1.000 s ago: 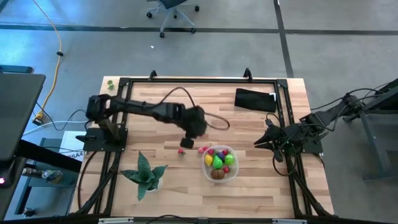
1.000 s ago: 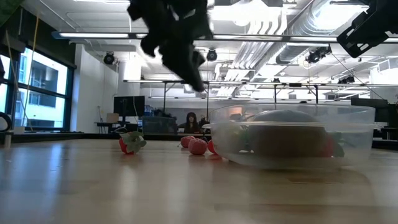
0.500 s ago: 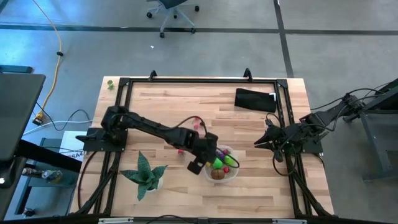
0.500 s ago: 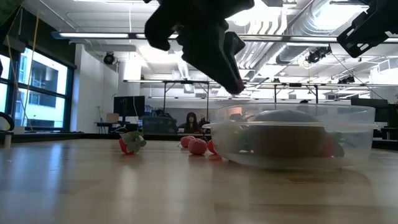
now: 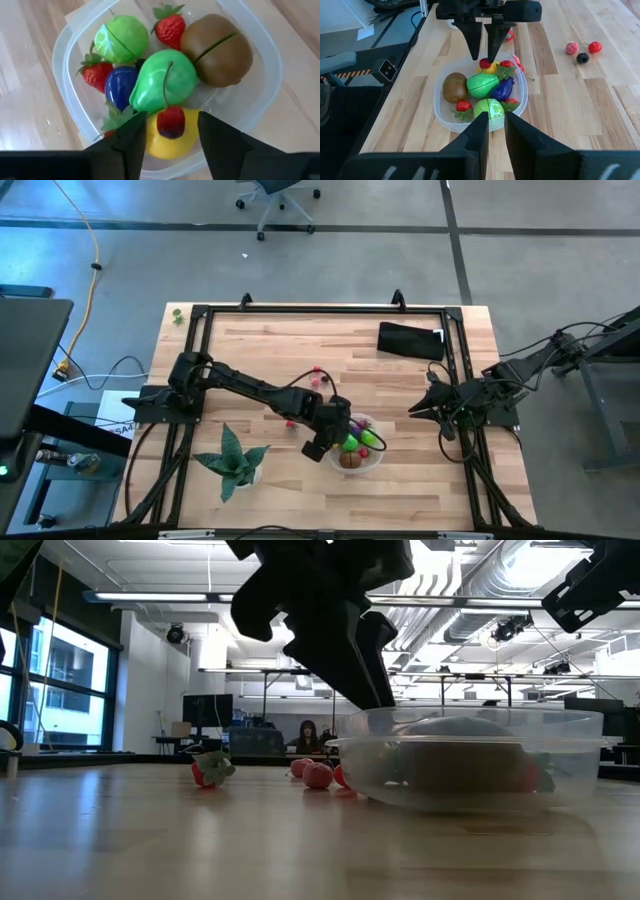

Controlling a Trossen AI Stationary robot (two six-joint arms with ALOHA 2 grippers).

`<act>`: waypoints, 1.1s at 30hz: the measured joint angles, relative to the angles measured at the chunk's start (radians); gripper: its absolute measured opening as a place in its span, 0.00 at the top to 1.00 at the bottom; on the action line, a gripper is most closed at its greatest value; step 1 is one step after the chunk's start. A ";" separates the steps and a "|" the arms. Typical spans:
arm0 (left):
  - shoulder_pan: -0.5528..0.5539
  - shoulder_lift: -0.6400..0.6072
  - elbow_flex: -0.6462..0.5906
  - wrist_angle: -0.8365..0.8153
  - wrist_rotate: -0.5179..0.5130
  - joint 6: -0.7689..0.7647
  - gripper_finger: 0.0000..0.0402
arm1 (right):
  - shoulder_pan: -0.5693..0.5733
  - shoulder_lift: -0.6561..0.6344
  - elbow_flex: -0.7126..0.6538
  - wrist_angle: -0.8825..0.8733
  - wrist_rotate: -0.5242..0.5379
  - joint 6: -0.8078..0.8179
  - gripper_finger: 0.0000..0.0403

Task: Pick and placing Produce into tupperware
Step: Put the cherry into the transparent bin

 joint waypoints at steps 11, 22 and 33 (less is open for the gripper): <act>0.227 -0.029 0.124 -0.288 -0.090 0.057 0.54 | 0.000 0.000 0.000 0.000 0.000 0.000 0.87; 0.483 -0.016 0.026 -0.261 0.008 0.072 0.55 | 0.000 0.000 0.000 0.000 0.000 0.000 0.87; 0.510 0.024 -0.014 -0.173 -0.003 0.068 0.55 | 0.000 0.000 0.000 0.000 0.000 0.000 0.87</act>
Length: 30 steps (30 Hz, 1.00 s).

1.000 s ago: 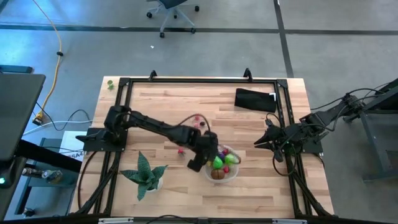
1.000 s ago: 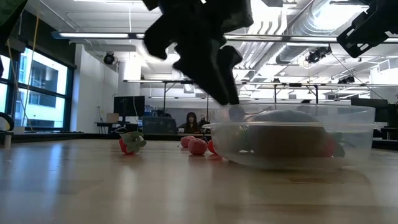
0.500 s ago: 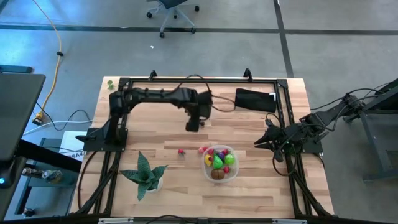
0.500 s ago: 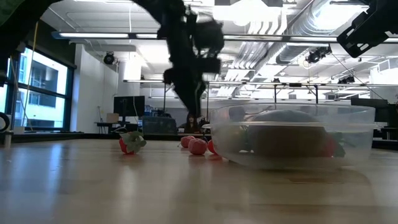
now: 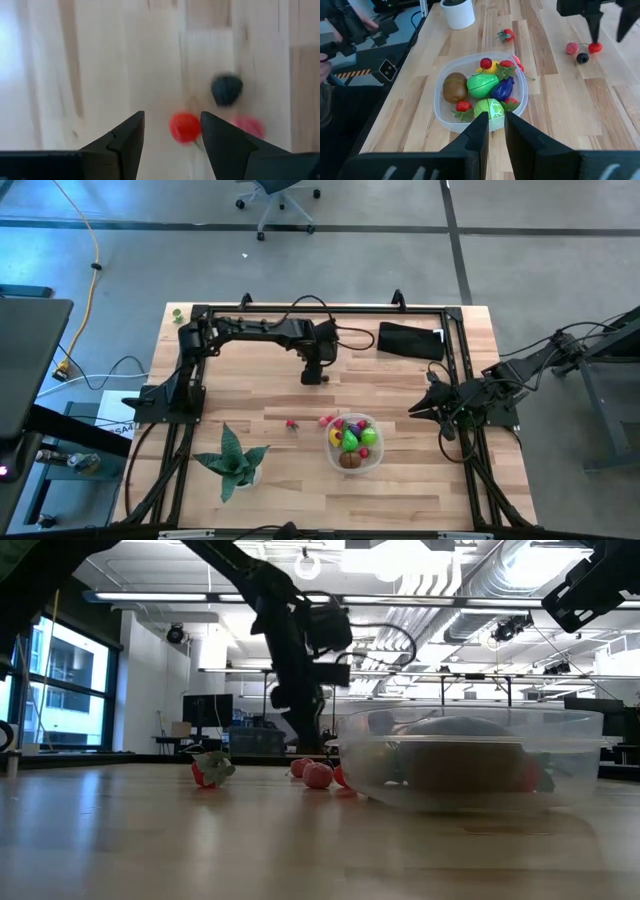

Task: Pick and placing Produce into tupperware
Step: Put the cherry into the transparent bin

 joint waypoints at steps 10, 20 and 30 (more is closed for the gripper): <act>0.004 0.011 0.001 -0.007 -0.021 -0.011 0.55 | 0.000 0.000 0.000 0.000 0.000 0.000 0.87; 0.004 0.034 0.002 -0.038 0.003 -0.024 0.55 | 0.000 0.000 0.000 0.000 0.000 0.000 0.87; 0.004 0.060 0.001 -0.020 0.005 -0.023 0.55 | 0.000 0.000 0.000 0.000 0.000 0.000 0.87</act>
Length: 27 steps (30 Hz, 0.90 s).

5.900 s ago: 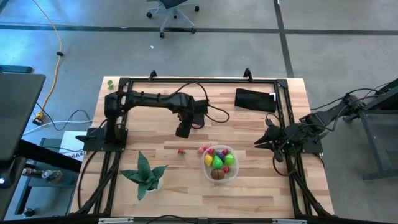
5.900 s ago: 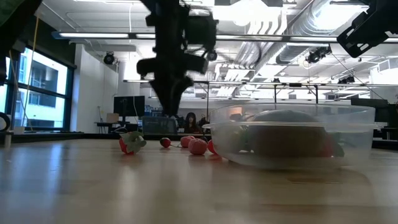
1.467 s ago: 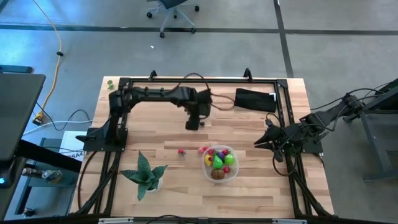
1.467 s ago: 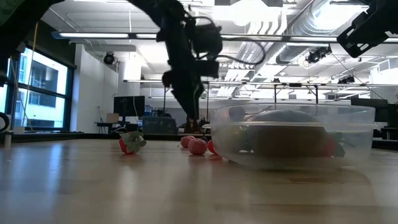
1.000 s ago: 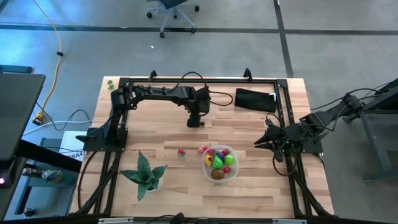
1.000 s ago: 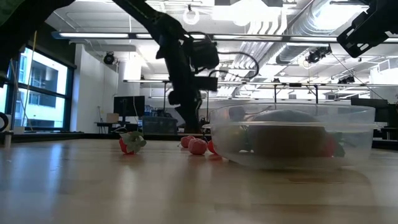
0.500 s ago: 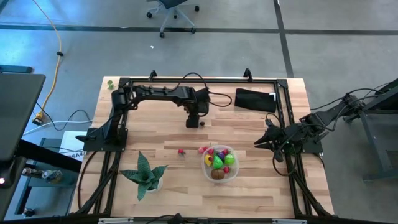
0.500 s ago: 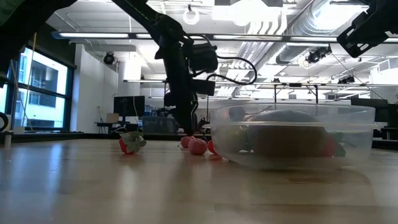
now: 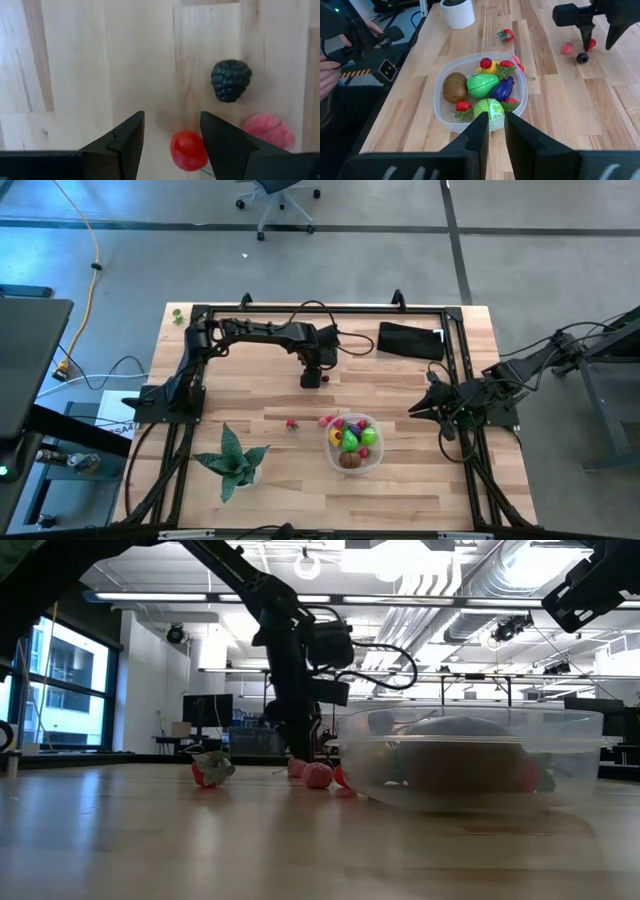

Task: Pick and placing Produce into tupperware
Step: Put the cherry into the transparent bin

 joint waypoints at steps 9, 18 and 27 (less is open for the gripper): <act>0.000 0.000 0.000 -0.051 -0.010 -0.050 0.55 | 0.000 0.000 0.000 0.000 0.000 0.000 0.87; 0.000 0.000 0.000 -0.060 -0.013 -0.064 0.55 | 0.000 0.000 0.000 0.000 0.000 0.000 0.87; -0.001 0.000 0.000 -0.082 -0.013 -0.079 0.55 | 0.000 0.000 0.000 0.000 0.000 0.000 0.87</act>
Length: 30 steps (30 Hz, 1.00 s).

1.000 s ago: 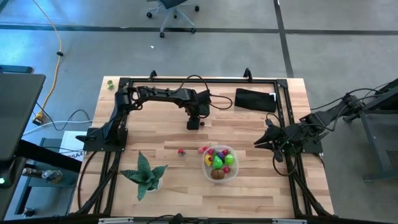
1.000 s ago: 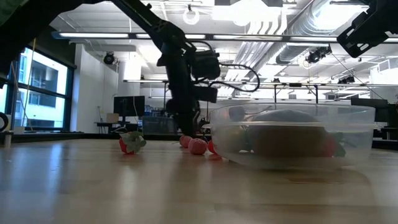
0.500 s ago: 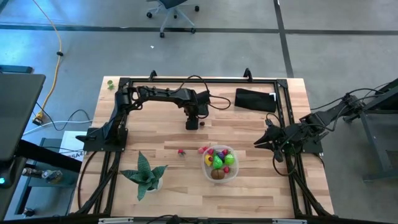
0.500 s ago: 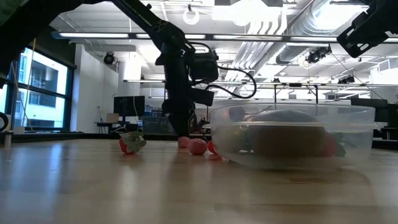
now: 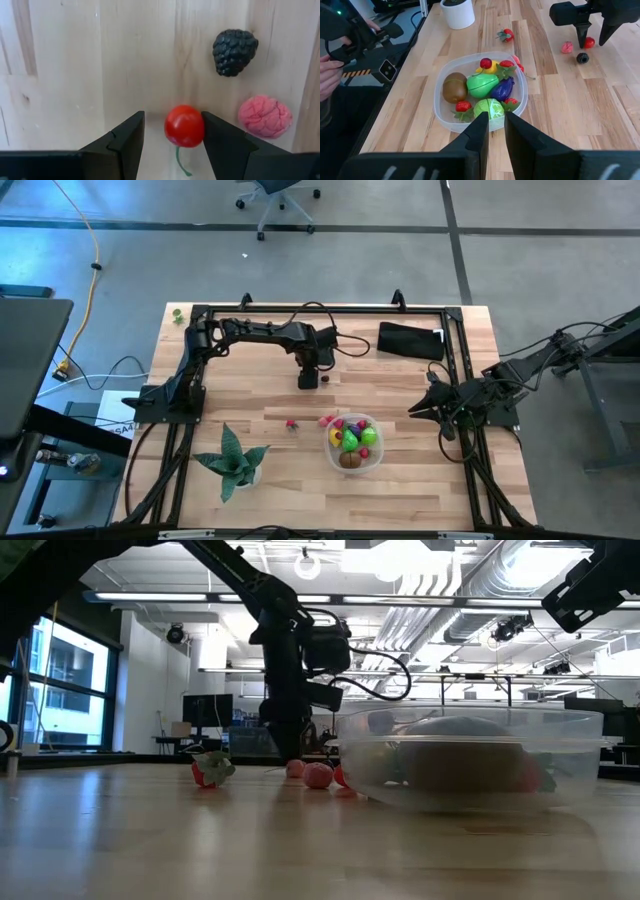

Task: Pick and placing Produce into tupperware
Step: Put the cherry into the transparent bin

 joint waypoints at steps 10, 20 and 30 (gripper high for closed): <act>0.000 0.000 0.000 -0.003 0.000 -0.002 0.55 | 0.000 0.000 0.000 0.000 0.000 0.000 0.87; 0.000 0.000 0.000 -0.003 0.004 0.000 0.75 | 0.000 0.000 0.000 0.000 0.000 0.000 0.87; 0.000 -0.004 0.004 -0.006 0.013 0.004 0.68 | 0.000 0.000 0.000 0.000 0.000 0.000 0.87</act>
